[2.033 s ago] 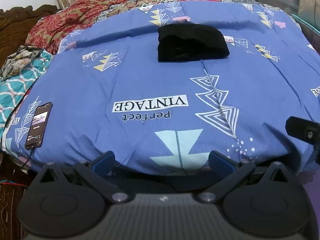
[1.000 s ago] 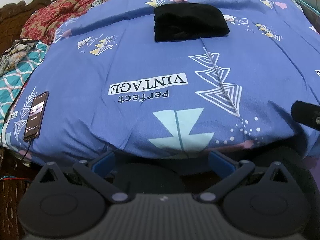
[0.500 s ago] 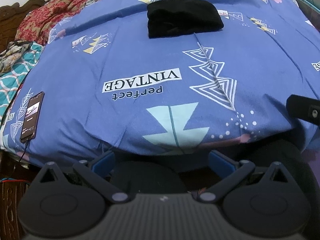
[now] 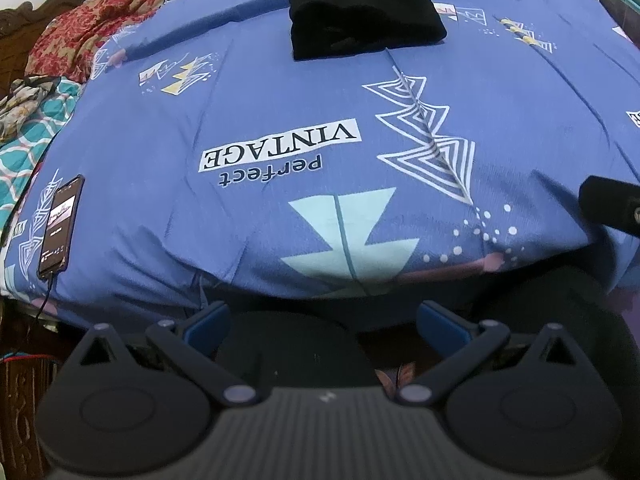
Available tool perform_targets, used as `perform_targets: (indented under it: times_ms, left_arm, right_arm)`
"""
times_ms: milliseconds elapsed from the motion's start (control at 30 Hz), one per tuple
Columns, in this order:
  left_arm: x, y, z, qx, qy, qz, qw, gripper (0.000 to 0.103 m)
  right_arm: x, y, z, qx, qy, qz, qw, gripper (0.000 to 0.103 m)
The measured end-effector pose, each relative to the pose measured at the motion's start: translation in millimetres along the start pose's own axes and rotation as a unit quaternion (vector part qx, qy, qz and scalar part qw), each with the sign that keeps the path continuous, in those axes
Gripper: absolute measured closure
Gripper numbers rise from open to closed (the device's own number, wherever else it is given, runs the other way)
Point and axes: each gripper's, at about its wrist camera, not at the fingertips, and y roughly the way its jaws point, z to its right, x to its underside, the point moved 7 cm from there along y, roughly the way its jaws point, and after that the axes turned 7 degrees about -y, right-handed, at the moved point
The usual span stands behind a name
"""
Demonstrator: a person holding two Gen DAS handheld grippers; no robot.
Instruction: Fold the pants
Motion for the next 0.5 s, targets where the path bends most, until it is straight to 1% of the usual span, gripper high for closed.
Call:
perform_targets:
  times_ms: [500]
  left_arm:
    - [-1.7,-3.6,1.5,0.0,0.01,0.011,0.9999,0.0]
  right_arm:
    - [-0.1,0.6,3.4,-0.001,0.002,0.001,1.0,0.004]
